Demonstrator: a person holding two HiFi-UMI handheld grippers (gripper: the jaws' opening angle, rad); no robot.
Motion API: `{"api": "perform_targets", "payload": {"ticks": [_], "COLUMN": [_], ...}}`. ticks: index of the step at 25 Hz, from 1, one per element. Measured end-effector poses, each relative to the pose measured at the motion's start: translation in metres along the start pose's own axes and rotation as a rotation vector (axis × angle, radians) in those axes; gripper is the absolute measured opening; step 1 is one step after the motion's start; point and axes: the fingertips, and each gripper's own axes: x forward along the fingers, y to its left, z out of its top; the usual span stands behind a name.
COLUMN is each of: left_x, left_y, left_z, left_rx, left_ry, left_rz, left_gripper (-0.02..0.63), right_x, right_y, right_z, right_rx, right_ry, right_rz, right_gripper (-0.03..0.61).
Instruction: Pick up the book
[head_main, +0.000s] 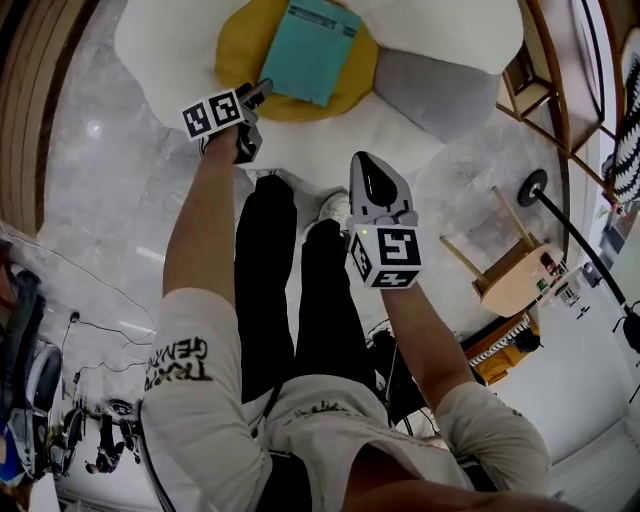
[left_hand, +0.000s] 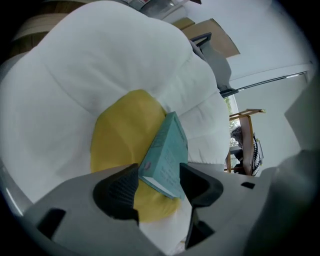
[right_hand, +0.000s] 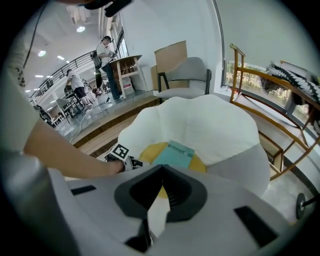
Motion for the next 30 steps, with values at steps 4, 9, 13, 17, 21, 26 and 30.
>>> {"api": "perform_targets", "payload": {"ticks": [4,9,13,17,21,26,30], "left_x": [0.011,0.021,0.027,0.029,0.028,0.028,0.028], "left_y": [-0.004,0.003,0.007,0.007,0.009,0.009,0.007], "left_z": [-0.002,-0.012,-0.014,-0.016,-0.016,-0.024,-0.028], "left_rx": [0.089,0.202,0.223,0.247,0.212,0.148,0.087], "left_ry": [0.068,0.152,0.153,0.126,0.118,0.151,0.166], "left_rz": [-0.031,-0.034,-0.041,-0.05,-0.045,-0.031,-0.058], "left_gripper": [0.244,0.245,0.245,0.25,0.252,0.236,0.219], "right_x": [0.011,0.02,0.028,0.028,0.03,0.033,0.034], "right_y": [0.006,0.013,0.014,0.006,0.0,0.0,0.002], "right_z": [0.001,-0.008,-0.016,-0.023,-0.022,-0.022,-0.02], "right_rx": [-0.058,-0.095,-0.11,-0.126,-0.102,-0.086,-0.084], "right_ry": [0.013,0.034,0.048,0.066,0.066,0.061,0.049], "right_rz": [0.024,0.054,0.071,0.068,0.051,0.05,0.056], "right_gripper": [0.028,0.028,0.028,0.028,0.028,0.028,0.028]}}
